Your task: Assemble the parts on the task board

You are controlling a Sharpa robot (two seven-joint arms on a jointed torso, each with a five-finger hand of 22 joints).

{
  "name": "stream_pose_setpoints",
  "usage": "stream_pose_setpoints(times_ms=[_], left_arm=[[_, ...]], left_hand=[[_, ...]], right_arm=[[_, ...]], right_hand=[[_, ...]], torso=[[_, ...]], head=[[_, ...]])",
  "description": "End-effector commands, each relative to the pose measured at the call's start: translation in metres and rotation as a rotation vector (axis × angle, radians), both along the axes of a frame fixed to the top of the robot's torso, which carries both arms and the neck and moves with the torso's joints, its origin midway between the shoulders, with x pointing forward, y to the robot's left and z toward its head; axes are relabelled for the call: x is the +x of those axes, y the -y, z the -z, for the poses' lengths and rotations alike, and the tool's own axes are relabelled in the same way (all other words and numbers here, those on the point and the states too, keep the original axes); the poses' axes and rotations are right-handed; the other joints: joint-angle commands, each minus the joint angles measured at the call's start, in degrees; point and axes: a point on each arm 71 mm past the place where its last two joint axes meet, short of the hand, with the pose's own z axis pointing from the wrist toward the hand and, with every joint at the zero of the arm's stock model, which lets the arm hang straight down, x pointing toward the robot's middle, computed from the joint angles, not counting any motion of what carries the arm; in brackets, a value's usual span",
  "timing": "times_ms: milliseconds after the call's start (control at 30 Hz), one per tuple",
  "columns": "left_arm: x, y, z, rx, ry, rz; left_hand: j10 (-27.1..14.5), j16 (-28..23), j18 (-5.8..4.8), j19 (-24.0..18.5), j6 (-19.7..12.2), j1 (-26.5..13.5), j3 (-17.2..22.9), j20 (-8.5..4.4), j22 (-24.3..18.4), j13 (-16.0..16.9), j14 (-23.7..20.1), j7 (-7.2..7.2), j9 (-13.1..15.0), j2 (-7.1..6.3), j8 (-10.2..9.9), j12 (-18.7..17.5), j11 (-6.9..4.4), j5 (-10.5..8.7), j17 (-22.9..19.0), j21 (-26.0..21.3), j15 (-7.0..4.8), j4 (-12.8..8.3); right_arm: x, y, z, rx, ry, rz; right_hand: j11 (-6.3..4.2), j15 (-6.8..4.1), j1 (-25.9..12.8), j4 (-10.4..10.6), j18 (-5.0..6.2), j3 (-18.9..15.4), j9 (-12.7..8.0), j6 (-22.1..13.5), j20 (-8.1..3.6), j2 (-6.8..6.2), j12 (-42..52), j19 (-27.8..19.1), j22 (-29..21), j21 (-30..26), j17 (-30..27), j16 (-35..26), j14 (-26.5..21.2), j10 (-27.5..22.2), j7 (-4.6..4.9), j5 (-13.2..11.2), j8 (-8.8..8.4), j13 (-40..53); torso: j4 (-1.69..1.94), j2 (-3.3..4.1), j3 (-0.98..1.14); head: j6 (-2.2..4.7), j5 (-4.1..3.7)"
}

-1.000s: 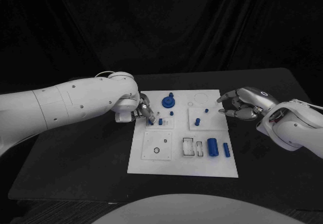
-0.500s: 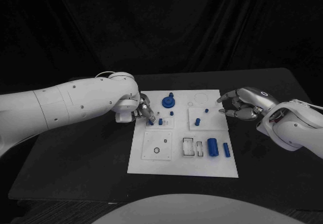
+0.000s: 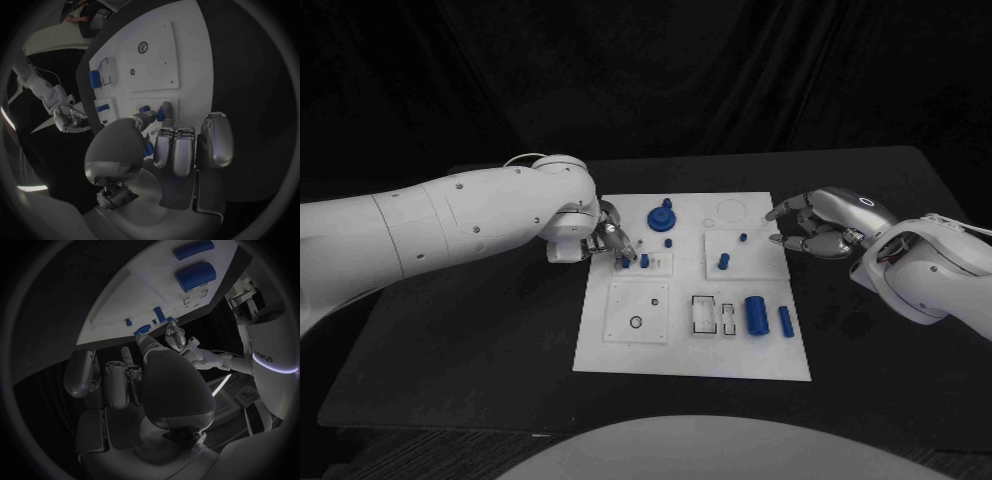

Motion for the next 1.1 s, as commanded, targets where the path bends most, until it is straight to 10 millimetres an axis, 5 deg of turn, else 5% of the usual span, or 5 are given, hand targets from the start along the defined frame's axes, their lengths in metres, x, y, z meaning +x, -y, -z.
stream_pose_setpoints(times_ms=[33,467,900,1067,1100], left_arm=[[-0.004,0.001,0.007,0.016,-0.033,0.01],[-0.004,-0.002,0.007,0.018,-0.032,0.003],[-0.003,-0.008,0.005,-0.019,0.01,-0.034],[-0.001,-0.013,-0.001,-0.062,0.122,-0.055],[-0.001,-0.014,-0.003,-0.071,0.147,-0.059]], left_hand=[[4.1,0.2,-0.63,-0.1,0.1,-1.1,-1.7,0.09,10.1,12.9,6.0,0.33,-0.3,-0.25,-0.4,-0.4,-0.01,-1.17,15.1,-0.3,0.22,1.0],[4.0,0.2,-0.61,-0.2,0.6,-2.9,-7.0,0.26,10.1,12.9,6.0,0.47,-1.1,0.24,-1.4,-0.5,0.18,-3.2,15.1,-0.5,0.39,4.6],[3.9,0.2,-0.59,-0.2,0.9,-1.8,-8.4,0.2,10.1,12.8,6.0,0.28,-0.8,2.12,-1.6,-0.5,0.04,2.51,15.1,-0.6,0.3,5.4],[4.0,0.2,-0.67,0.1,1.7,-1.0,-8.8,0.1,10.2,12.8,6.0,0.01,-0.3,1.85,-0.8,-0.5,-0.16,2.35,15.1,-0.2,0.17,5.3],[4.5,0.2,-0.81,0.5,2.6,-0.3,-9.5,-0.14,10.4,13.3,6.0,-0.4,0.6,1.46,0.3,0.0,-0.54,0.3,15.1,0.6,-0.15,5.2]], right_arm=[[0.0,0.0,0.002,-0.004,-0.008,0.009],[-0.001,0.001,0.003,-0.004,-0.009,0.01],[-0.001,0.001,0.003,-0.004,-0.01,0.011],[-0.002,0.002,0.003,-0.004,-0.01,0.013],[-0.002,0.002,0.003,-0.004,-0.01,0.013]], right_hand=[[0.49,0.43,0.8,0.0,0.55,0.3,-0.1,0.3,0.33,0.01,0.0,0.0,9.0,-0.1,6.9,-0.1,4.0,2.3,-0.12,0.3,0.22,10.2],[0.5,0.44,1.0,-0.2,0.54,0.5,-0.2,0.4,0.35,-0.04,-0.1,0.0,9.0,-0.1,6.9,-0.1,4.0,2.3,-0.11,0.6,0.19,10.2],[0.5,0.44,1.0,-0.3,0.55,0.5,-0.2,0.4,0.35,-0.05,-0.1,0.0,9.0,-0.1,6.9,-0.1,4.0,2.3,-0.1,0.8,0.19,10.2],[0.5,0.45,1.1,-0.3,0.54,0.6,-0.2,0.4,0.35,-0.06,-0.1,0.0,9.0,0.0,6.8,-0.1,4.0,2.2,-0.09,0.9,0.18,10.2],[0.5,0.45,1.1,-0.3,0.54,0.6,-0.2,0.4,0.35,-0.06,-0.1,0.0,9.0,0.0,6.8,-0.1,4.0,2.2,-0.09,0.9,0.18,10.2]], torso=[[0.01,0.03,0.0],[0.02,0.0,0.04],[0.03,0.0,0.05],[0.04,0.0,0.04],[0.06,0.01,0.05]], head=[[-0.01,0.04],[-0.01,0.03],[-0.01,0.2],[-0.01,0.12],[-0.01,0.16]])
